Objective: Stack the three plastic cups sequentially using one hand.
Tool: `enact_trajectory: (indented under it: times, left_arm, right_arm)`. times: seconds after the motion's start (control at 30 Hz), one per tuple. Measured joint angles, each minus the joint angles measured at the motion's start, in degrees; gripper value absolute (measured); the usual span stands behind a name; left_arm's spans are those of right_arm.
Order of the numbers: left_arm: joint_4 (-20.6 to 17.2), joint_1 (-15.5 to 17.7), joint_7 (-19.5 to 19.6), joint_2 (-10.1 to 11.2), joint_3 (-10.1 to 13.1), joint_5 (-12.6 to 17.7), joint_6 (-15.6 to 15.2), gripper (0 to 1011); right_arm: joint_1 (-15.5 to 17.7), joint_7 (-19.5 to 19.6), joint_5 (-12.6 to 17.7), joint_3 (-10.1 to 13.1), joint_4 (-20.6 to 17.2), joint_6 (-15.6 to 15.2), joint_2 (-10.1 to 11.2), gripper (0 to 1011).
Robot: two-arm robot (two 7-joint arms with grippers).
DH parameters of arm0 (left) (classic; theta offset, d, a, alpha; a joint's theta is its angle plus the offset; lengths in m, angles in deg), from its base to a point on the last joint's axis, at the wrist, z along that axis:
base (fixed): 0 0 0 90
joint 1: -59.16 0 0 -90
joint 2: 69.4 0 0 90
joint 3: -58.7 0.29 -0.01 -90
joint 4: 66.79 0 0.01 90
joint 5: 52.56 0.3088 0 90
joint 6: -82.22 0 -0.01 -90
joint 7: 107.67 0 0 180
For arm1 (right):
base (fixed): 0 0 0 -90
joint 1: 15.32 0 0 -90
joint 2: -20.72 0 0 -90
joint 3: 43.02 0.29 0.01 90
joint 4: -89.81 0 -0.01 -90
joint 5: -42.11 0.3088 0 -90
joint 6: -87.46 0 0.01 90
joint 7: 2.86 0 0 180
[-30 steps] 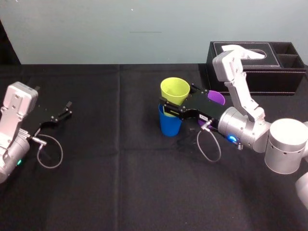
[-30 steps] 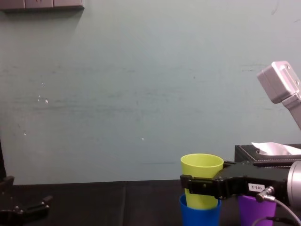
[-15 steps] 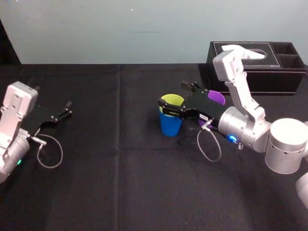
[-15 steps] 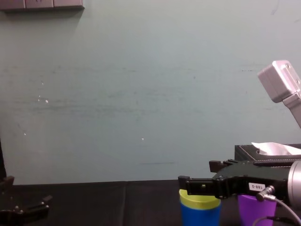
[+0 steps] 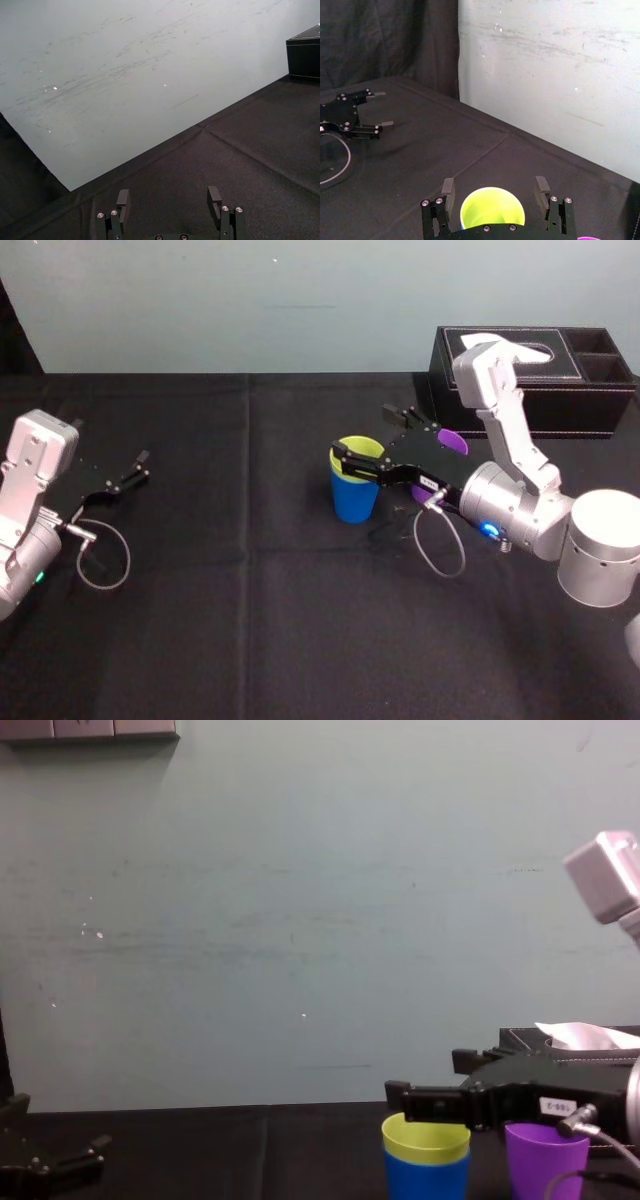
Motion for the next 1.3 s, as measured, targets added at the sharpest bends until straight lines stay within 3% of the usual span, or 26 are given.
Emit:
enact_trajectory:
  times: [0.2, 0.33, 0.43, 0.67, 0.8, 1.0, 1.3]
  left_arm:
    - [0.0, 0.0, 0.0, 0.0, 0.0, 0.0, 0.0, 1011]
    - [0.0, 0.0, 0.0, 0.0, 0.0, 0.0, 0.0, 1011]
    - [0.0, 0.0, 0.0, 0.0, 0.0, 0.0, 0.0, 1012]
    - [0.0, 0.0, 0.0, 0.0, 0.0, 0.0, 0.0, 1011]
    - [0.0, 0.0, 0.0, 0.0, 0.0, 0.0, 0.0, 1012]
    - [0.0, 0.0, 0.0, 0.0, 0.0, 0.0, 0.0, 1011]
    - [0.0, 0.0, 0.0, 0.0, 0.0, 0.0, 0.0, 1011]
  right_arm:
    - [3.6, 1.0, 0.1, 1.6, -5.6, -0.3, 2.0, 1003]
    - [7.4, 1.8, 0.5, 3.3, -9.6, 0.1, 3.7, 1003]
    - [12.4, 3.1, 0.7, 5.6, -13.0, 1.1, 5.5, 1003]
    - [21.1, 5.7, 1.6, 10.5, -16.2, 2.7, 7.1, 1003]
    - [24.5, 7.1, 2.2, 13.1, -16.5, 3.3, 6.8, 1003]
    - [25.2, 7.7, 3.4, 15.4, -14.0, 3.6, 5.0, 1003]
    - [21.0, 7.0, 2.3, 14.4, -8.4, 3.4, 3.1, 1003]
